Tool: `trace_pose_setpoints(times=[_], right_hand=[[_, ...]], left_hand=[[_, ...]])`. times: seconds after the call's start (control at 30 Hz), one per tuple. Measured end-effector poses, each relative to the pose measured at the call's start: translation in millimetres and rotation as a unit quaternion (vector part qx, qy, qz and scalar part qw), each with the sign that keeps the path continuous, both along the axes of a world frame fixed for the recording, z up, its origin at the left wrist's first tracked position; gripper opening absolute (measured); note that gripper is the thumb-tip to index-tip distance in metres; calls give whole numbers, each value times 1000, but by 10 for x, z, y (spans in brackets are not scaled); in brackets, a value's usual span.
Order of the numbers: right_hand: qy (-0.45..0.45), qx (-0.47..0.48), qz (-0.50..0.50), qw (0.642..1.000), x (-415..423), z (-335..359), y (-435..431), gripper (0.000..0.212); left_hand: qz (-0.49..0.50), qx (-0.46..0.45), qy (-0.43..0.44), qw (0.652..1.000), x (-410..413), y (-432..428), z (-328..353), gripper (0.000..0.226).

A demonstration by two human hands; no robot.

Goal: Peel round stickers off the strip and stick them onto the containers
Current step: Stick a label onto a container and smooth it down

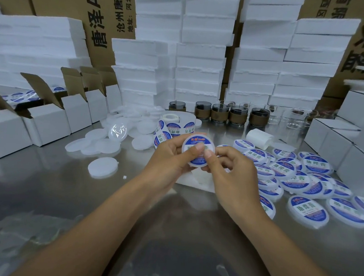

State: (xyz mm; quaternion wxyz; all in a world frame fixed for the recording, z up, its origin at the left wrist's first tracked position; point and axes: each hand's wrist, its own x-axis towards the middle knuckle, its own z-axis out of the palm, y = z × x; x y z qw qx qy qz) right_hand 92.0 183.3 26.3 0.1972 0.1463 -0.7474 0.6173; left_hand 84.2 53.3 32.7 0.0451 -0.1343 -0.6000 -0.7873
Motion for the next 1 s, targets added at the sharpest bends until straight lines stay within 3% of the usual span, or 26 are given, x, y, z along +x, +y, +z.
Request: trace_pose_setpoints(times=[0.23, 0.4, 0.6, 0.77, 1.0], right_hand=[[10, -36, -22, 999, 7, -5, 0, 10], [-2, -52, -44, 998, 7, 5, 7, 14], [11, -37, -30, 999, 19, 1, -1, 4], [29, -40, -45, 998, 3, 3, 10, 10], [57, 10, -7, 998, 3, -6, 9, 20]], left_hand=[[35, -74, 10, 997, 1, -9, -18, 23], [21, -120, 31, 992, 28, 29, -8, 30], [20, -105, 33, 994, 32, 12, -12, 30], [10, -82, 6, 997, 21, -1, 0, 17], [24, -72, 9, 997, 25, -12, 8, 21]])
